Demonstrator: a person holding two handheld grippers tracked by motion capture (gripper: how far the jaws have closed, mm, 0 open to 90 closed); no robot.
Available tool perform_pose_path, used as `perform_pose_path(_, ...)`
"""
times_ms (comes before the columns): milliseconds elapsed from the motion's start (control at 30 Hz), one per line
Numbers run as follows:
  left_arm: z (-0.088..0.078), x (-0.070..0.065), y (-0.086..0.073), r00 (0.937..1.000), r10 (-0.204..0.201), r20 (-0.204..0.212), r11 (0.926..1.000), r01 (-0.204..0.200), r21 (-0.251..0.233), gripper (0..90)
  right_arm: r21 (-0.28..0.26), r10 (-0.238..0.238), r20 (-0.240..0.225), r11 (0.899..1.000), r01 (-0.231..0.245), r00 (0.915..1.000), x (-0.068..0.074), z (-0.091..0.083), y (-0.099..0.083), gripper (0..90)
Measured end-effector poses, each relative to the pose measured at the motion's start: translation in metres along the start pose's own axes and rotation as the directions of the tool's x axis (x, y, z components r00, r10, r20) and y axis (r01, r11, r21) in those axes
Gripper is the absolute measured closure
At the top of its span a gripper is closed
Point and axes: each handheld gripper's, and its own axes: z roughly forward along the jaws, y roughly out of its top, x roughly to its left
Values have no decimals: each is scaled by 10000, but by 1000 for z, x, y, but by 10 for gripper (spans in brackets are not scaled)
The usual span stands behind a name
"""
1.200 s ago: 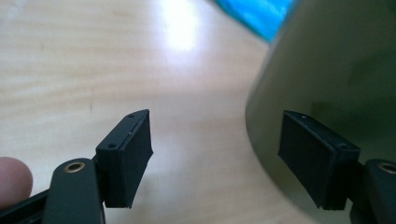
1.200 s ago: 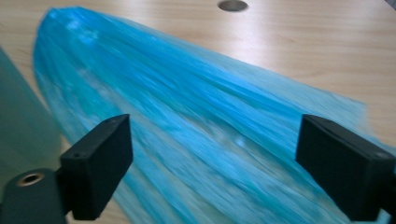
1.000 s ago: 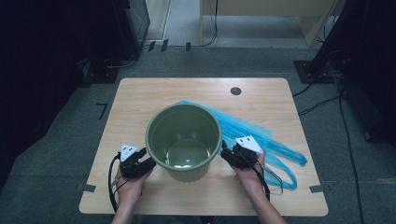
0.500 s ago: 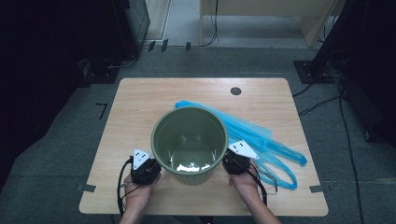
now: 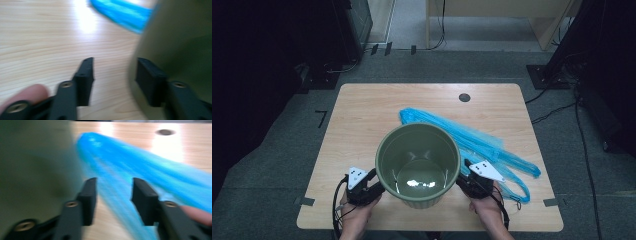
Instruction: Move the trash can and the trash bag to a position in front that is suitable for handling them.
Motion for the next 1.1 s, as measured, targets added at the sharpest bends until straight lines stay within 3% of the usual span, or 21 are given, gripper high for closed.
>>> perform_pose_path(33,1,4,-1,9998,-168,-124,9998,170,130,326,106,150,947,9998,-161,9954,-13,2,-1,240)
perform_pose_path(67,3,10,-2,9996,-214,-195,9994,219,260,326,106,150,947,9998,-161,9954,-13,2,-1,240)
perform_pose_path(100,4,19,-4,9983,-213,-539,9990,234,393,267,695,193,2245,9969,-358,9743,-28,9,0,67)
perform_pose_path(133,4,19,-4,9983,-213,-539,9990,234,393,246,928,404,2453,9936,-649,9686,-37,12,-1,15)
perform_pose_path(167,7,27,-6,9968,-222,-773,9984,261,504,233,1143,679,2503,9885,-992,9658,-47,14,-1,0)
perform_pose_path(200,7,27,-6,9968,-222,-773,9984,261,504,226,1143,679,2503,9885,-992,9658,-47,14,-1,0)
perform_pose_path(267,9,35,-7,9923,-259,-1207,9972,340,660,220,1291,1039,2807,9810,-1448,9542,-62,20,-3,0)
perform_pose_path(300,11,43,-9,9860,-307,-1638,9945,465,938,199,1338,1082,3093,9787,-1559,9448,-72,25,-6,0)
perform_pose_path(433,13,51,-11,9786,-296,-2036,9922,534,1124,172,1495,1296,3313,9708,-1876,9346,-83,33,-9,0)
perform_pose_path(467,15,54,-12,9759,-107,-2181,9908,398,1295,154,1610,1315,3451,9672,-1966,9293,-87,39,-12,0)
perform_pose_path(600,18,56,-14,9764,89,-2159,9867,264,1602,102,1838,1031,3538,9669,-1772,9296,-86,47,-15,0)
perform_pose_path(700,19,56,-15,9757,150,-2188,9864,214,1631,99,1980,825,3437,9674,-1581,9354,-85,50,-14,0)
perform_pose_path(800,20,57,-15,9742,205,-2246,9877,150,1553,99,2432,439,3437,9607,-1340,9381,-83,55,-14,0)
perform_pose_path(867,20,57,-15,9733,292,-2277,9877,69,1562,99,2506,455,3495,9579,-1402,9358,-84,55,-14,0)
perform_pose_path(967,21,55,-16,9706,405,-2374,9874,-25,1583,99,2625,603,3377,9523,-1555,9393,-88,57,-13,0)
perform_pose_path(1100,21,55,-16,9701,386,-2397,9876,-5,1570,99,2631,560,3271,9534,-1478,9433,-89,57,-13,0)
